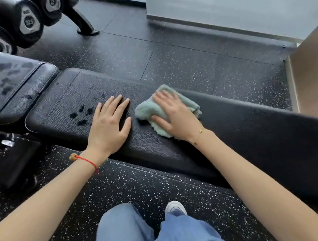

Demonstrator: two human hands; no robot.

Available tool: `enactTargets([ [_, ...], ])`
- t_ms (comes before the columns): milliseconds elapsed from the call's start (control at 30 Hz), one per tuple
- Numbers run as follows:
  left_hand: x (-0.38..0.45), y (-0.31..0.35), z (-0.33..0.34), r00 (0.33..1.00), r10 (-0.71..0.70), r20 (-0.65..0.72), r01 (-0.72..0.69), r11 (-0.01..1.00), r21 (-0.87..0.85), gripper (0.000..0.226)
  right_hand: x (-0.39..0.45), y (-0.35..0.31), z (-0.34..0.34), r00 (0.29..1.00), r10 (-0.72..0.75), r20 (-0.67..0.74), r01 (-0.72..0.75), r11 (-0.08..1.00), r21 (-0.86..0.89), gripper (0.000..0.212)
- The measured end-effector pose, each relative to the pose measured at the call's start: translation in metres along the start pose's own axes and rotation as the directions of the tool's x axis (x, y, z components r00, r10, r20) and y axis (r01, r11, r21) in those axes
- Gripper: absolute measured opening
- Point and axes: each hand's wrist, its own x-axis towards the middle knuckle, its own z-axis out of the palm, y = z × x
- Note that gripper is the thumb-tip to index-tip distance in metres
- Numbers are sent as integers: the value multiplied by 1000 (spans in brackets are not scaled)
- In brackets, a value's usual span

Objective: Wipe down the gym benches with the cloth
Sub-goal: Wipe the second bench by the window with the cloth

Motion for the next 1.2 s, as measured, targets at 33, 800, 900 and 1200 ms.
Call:
enactTargets([
  [33, 0, -2, 2, 1000, 11, -7, -11, 1000, 4, 62, -11, -9, 6, 998, -59, 5, 59, 998, -3, 65],
  [800, 0, -9, 11, 997, 35, -70, -37, 999, -24, 58, -126, 26, -23, 910, 361, -205, -371, 928, -13, 65],
  [900, 1, -9, 12, 997, 35, -65, -37, 999, -22, 56, -63, 7, -11, 933, 321, -162, -338, 936, -94, 64],
  [1200, 1, -8, 12, 997, 40, -61, -41, 999, -13, 52, -150, 32, -21, 958, 234, -166, -242, 970, -27, 63],
])
